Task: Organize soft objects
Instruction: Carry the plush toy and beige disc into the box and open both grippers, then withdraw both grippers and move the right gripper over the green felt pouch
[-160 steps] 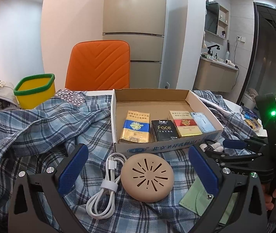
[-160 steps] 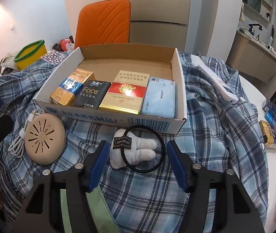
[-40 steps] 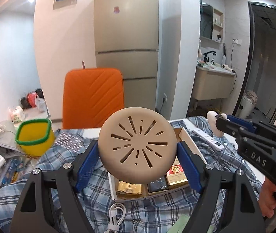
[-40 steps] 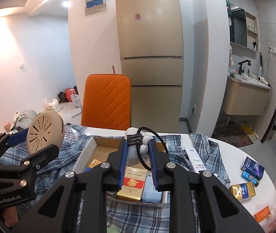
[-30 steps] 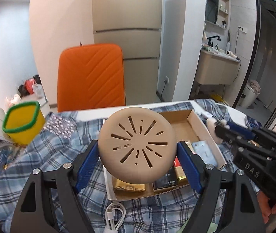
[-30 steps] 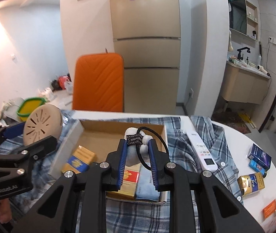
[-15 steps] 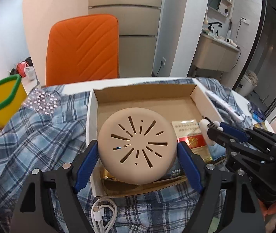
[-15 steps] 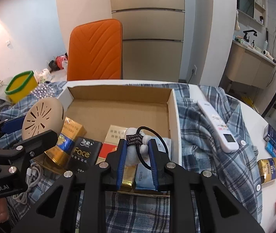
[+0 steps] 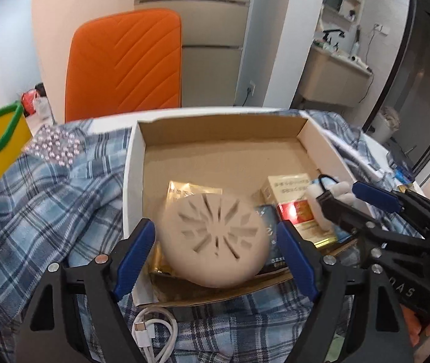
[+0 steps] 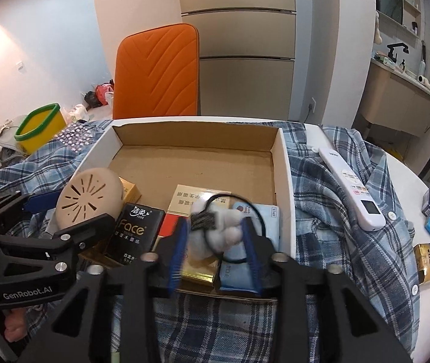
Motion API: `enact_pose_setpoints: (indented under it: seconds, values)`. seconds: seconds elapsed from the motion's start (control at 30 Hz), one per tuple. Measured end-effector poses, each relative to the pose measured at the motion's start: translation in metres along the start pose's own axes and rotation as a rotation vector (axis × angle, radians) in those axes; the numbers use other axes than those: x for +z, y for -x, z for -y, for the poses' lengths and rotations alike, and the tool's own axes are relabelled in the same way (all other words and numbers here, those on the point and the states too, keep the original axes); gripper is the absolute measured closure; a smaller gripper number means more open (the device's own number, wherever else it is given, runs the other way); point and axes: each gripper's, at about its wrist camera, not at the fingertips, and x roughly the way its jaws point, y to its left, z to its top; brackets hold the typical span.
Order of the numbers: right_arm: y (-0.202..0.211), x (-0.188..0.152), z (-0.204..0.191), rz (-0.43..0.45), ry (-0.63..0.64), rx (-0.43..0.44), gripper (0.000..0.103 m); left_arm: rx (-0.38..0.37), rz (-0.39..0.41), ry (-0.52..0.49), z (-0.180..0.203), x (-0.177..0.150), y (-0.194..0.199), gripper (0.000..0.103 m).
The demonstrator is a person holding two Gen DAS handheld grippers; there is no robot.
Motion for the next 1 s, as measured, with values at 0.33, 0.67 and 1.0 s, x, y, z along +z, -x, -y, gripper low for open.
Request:
enact_pose_setpoints:
  seconds: [0.33, 0.67, 1.0]
  values:
    - [0.022, 0.004, -0.002, 0.063, 0.010, -0.012, 0.043, 0.060, 0.236, -0.065, 0.006, 0.006, 0.055, 0.004]
    - [0.080, 0.014, -0.009, 0.210, 0.031, 0.005, 0.037, 0.072, 0.420, -0.067, 0.004, 0.003, 0.125, 0.000]
    - [0.155, 0.001, -0.022, 0.368, 0.043, 0.001, 0.021, 0.059, 0.519, -0.075, 0.007, -0.014, 0.170, 0.000]
